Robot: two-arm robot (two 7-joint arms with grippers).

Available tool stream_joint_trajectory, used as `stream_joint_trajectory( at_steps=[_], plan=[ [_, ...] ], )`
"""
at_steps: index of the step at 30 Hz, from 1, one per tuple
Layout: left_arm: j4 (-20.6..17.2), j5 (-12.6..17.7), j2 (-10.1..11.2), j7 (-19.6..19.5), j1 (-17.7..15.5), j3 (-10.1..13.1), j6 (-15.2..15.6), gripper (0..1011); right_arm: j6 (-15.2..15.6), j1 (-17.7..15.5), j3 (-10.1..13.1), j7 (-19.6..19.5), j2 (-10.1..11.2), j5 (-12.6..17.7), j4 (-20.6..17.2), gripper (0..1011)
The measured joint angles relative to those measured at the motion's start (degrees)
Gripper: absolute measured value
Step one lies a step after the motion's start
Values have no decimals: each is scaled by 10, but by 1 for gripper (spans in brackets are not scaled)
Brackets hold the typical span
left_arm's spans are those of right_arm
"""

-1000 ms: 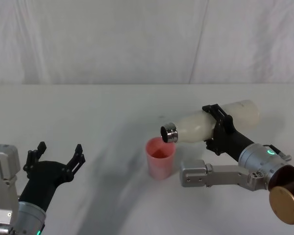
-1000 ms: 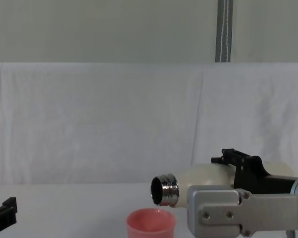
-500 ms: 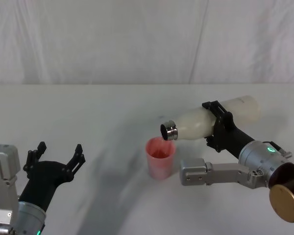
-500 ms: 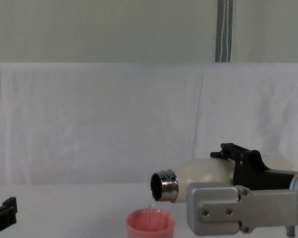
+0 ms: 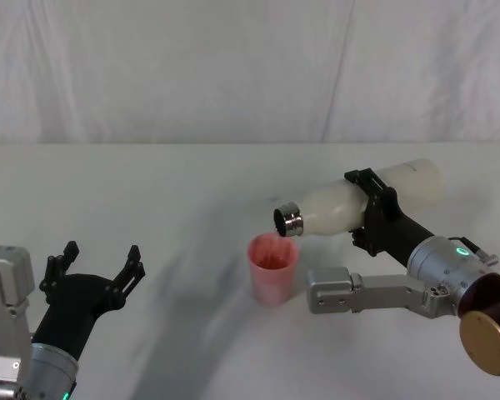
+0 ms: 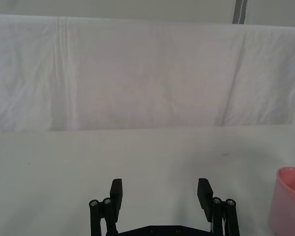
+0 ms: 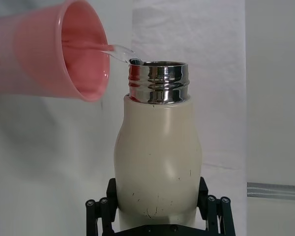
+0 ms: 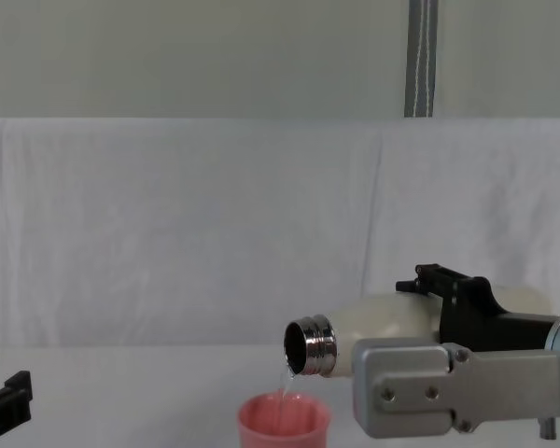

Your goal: Grasp the thermos with one hand and pour water into the cup lid.

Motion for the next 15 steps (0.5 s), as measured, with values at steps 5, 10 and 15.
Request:
stream_joint_trajectory(
  at_steps=[5,10,15],
  plan=[
    [0,0,0,0,0,0,0,1001,1,1,1,0,1,0,-1,950],
    [0,0,0,0,0,0,0,1001,2,2,3,0,1,0,-2,950],
    [0,0,0,0,0,0,0,1001,2,3,5,0,2,0,-2,950]
  ],
)
